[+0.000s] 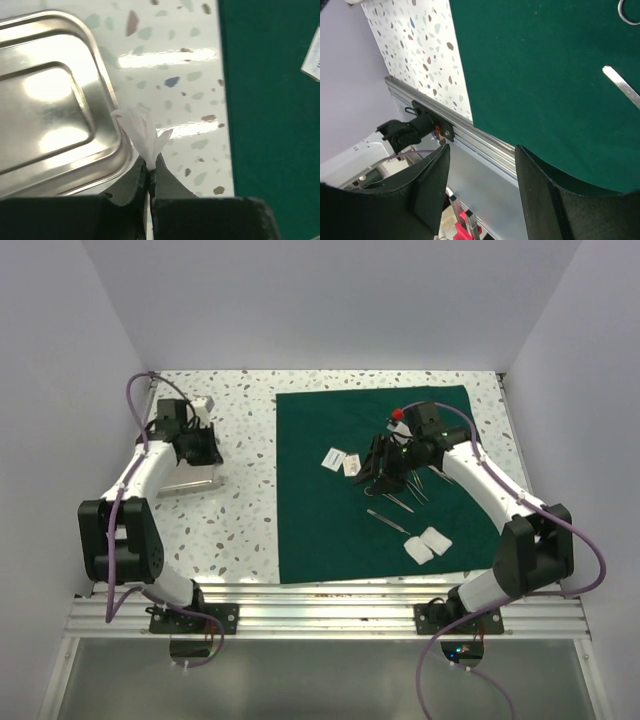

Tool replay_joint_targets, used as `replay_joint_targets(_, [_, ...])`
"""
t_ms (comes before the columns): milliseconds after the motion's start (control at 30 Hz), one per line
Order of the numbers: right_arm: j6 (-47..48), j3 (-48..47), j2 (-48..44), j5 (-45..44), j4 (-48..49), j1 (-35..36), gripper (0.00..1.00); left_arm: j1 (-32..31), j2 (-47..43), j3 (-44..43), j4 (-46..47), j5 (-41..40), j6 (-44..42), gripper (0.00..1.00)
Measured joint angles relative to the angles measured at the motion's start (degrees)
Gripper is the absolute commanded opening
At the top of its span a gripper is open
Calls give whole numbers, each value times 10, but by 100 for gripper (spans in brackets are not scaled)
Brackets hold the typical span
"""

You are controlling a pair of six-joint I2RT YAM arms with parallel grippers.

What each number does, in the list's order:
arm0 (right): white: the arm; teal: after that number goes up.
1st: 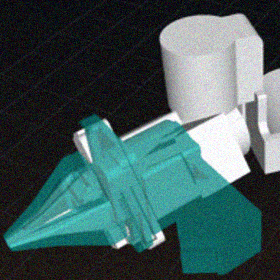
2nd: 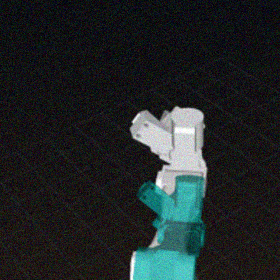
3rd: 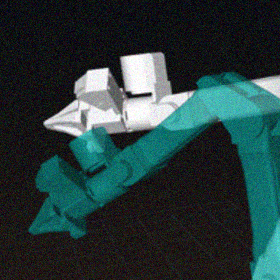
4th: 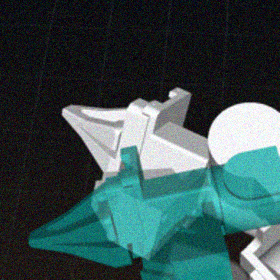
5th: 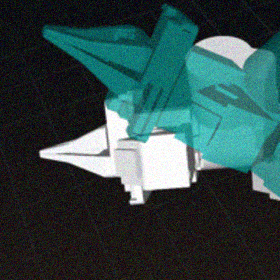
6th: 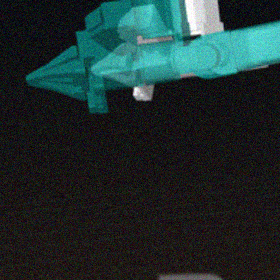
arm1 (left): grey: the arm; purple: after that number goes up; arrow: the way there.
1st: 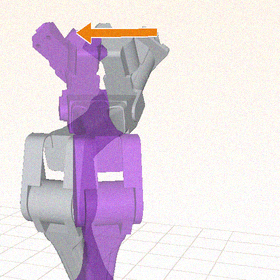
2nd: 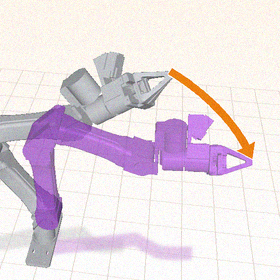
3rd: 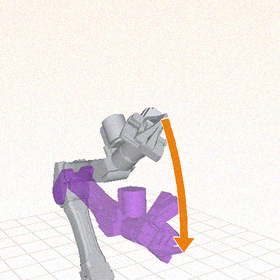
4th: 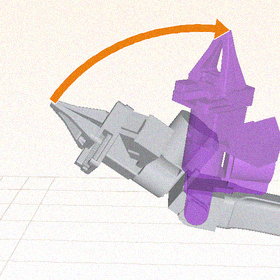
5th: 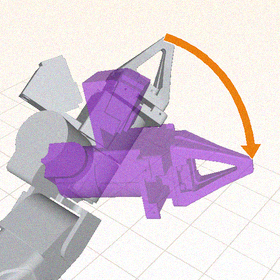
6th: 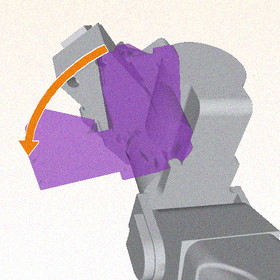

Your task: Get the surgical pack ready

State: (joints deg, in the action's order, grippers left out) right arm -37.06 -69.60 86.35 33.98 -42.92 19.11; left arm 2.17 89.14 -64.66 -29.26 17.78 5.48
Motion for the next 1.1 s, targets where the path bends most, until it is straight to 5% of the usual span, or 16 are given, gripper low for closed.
replay_joint_targets(233, [25, 21, 8, 30, -2, 0, 59, 84, 26, 1, -5, 3, -17, 0])
replay_joint_targets(767, [42, 26, 26, 52, 1, 0, 59, 121, 198, -86, -19, 94, -22, 0])
replay_joint_targets(833, [42, 26, 27, 53, 1, 0, 59, 121, 205, -88, -25, 97, -22, 12])
replay_joint_targets(900, [42, 26, 29, 56, 2, 0, 59, 121, 210, -92, -32, 96, -23, 38])
replay_joint_targets(1100, [43, 26, 37, 57, 3, 0, 59, 121, 209, -98, -47, 50, 0, 51])
